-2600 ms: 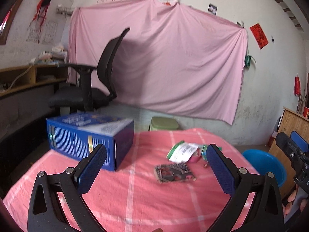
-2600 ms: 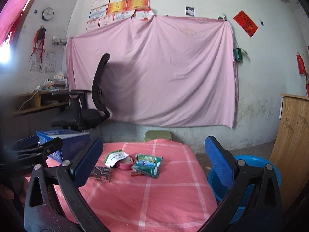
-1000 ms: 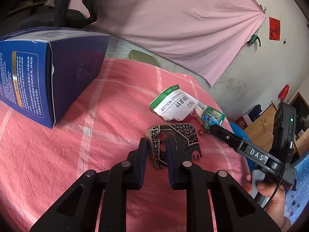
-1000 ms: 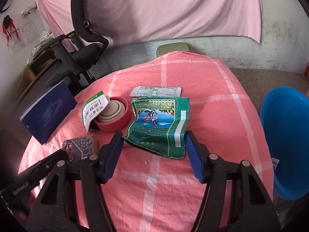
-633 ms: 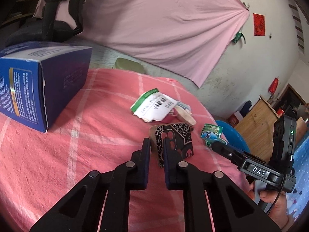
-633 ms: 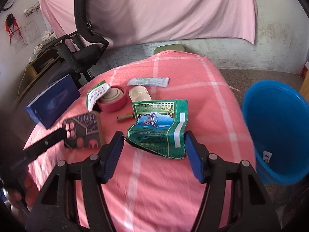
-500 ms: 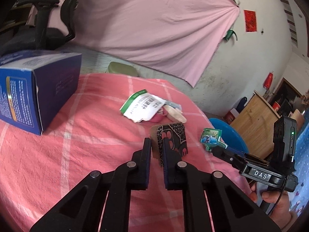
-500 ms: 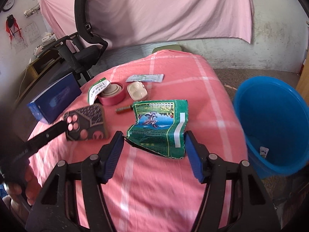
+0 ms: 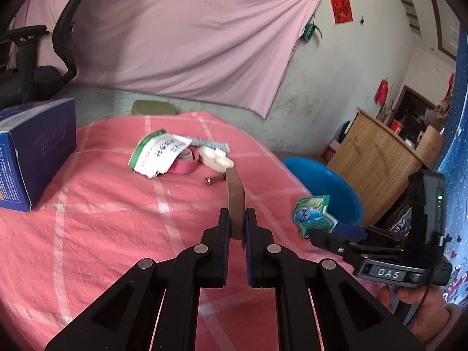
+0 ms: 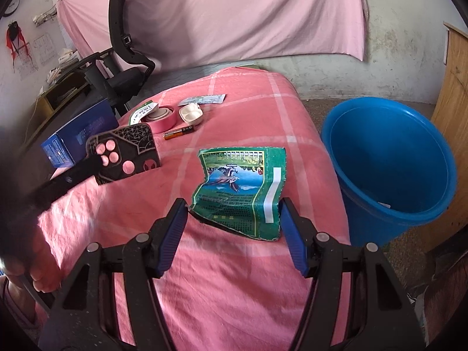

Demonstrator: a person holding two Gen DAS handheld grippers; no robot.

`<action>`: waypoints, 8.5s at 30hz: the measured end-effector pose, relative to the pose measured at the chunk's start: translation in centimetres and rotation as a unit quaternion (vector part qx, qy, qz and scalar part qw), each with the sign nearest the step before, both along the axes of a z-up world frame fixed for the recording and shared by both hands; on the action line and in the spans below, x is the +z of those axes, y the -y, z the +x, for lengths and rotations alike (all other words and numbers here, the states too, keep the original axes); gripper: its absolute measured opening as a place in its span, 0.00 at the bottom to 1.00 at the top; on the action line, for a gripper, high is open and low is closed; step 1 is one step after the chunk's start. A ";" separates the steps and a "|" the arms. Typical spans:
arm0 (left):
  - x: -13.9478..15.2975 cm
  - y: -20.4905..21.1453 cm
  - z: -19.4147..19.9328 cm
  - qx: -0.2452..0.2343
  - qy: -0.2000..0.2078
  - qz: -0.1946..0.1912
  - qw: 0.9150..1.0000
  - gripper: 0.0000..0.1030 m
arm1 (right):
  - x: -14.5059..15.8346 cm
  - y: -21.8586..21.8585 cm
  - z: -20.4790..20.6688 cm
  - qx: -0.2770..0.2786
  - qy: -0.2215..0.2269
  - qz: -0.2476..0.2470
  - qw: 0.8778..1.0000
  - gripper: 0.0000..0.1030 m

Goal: Collect trash
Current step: 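Grasp the green fish-print packet with the right tool while the left tool holds the phone case, then carry the phone case and green packet over the blue bucket and open both tools, then bring both tools back over the table, then grasp the white paper label with the left tool while the right tool grasps the white earbud case, then carry the label and earbud case over the blue bucket and open both tools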

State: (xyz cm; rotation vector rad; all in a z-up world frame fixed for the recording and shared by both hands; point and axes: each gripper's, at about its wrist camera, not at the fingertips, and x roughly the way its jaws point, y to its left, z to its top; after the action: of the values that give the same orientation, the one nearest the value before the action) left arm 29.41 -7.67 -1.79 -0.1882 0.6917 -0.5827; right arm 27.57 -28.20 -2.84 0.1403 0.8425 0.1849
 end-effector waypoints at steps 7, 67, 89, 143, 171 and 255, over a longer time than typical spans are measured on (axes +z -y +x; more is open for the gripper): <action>-0.5 0.2 0.4 0.004 -0.016 0.001 1.000 0.07 | -0.2 -0.3 0.1 0.000 0.001 -0.006 1.000 0.77; 9.3 20.5 2.3 -0.055 0.149 -0.100 0.982 0.06 | 6.7 16.5 -5.6 -0.161 0.278 0.010 0.947 0.75; 3.9 20.8 9.8 -0.029 -0.038 -0.134 0.990 0.06 | -1.1 19.6 -0.9 -0.204 0.147 0.024 0.968 0.78; 4.7 -5.3 -3.6 0.239 0.217 0.045 0.945 0.98 | 8.3 -4.6 -5.2 -0.031 0.351 -0.070 0.933 1.00; -0.8 -4.2 9.9 0.115 0.005 0.050 0.992 0.85 | 1.8 -4.0 9.8 0.057 0.078 -0.049 0.994 0.87; 9.6 5.6 1.7 0.116 0.212 -0.057 0.969 0.27 | 11.0 4.1 -1.0 -0.070 0.359 -0.008 0.931 0.44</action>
State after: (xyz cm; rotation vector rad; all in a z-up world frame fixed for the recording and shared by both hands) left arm 31.08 -13.27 7.83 -0.2395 0.2166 -0.4185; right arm 26.55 -32.30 8.15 0.1046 0.1009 0.0818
